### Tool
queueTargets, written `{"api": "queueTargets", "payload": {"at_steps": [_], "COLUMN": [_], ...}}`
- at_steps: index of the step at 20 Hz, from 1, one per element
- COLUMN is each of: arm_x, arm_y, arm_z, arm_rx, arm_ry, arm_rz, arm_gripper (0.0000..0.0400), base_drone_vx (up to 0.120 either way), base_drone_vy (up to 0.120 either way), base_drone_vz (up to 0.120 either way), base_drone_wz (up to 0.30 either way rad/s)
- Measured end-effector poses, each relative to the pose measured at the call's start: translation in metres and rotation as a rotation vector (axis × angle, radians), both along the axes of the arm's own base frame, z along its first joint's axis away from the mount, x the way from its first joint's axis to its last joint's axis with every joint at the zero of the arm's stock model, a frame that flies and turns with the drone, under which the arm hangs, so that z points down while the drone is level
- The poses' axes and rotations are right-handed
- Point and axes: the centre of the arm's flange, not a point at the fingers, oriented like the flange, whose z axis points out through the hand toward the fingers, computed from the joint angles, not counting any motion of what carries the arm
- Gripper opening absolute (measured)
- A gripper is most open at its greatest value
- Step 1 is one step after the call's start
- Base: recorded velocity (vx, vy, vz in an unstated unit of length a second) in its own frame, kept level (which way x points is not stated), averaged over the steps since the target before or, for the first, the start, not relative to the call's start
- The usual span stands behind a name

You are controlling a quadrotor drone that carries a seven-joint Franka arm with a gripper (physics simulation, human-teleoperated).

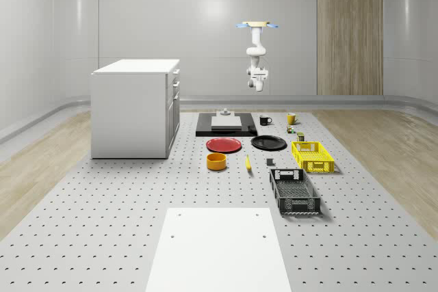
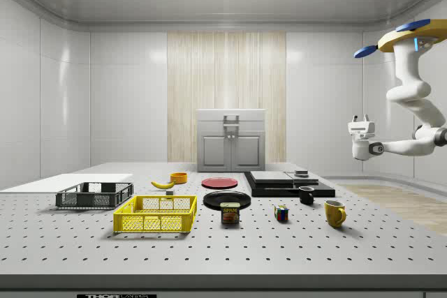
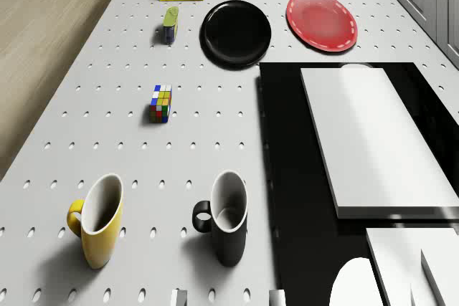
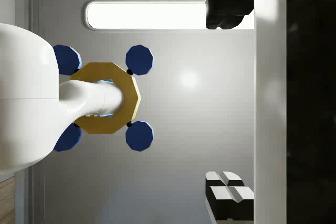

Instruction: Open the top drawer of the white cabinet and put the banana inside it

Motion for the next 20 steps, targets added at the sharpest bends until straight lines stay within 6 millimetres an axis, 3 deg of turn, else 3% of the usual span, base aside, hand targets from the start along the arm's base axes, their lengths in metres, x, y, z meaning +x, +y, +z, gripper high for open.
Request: {"api": "queueTargets", "payload": {"at_steps": [10,18,20], "arm_x": [-0.002,-0.001,0.0], "arm_y": [0.0,0.0,0.0], "arm_z": [0.066,0.088,0.09], "arm_rx": [0.0,0.0,0.0], "arm_ry": [-0.008,-0.014,-0.016], "arm_rz": [0.0,0.0,0.0], "arm_gripper": [0.04,0.04,0.04], "base_drone_vx": [0.0,0.0,0.1], "base_drone_vy": [0.0,0.0,0.0], "base_drone_vz": [0.0,0.0,0.0], "base_drone_wz": [0.0,0.0,0.0]}}
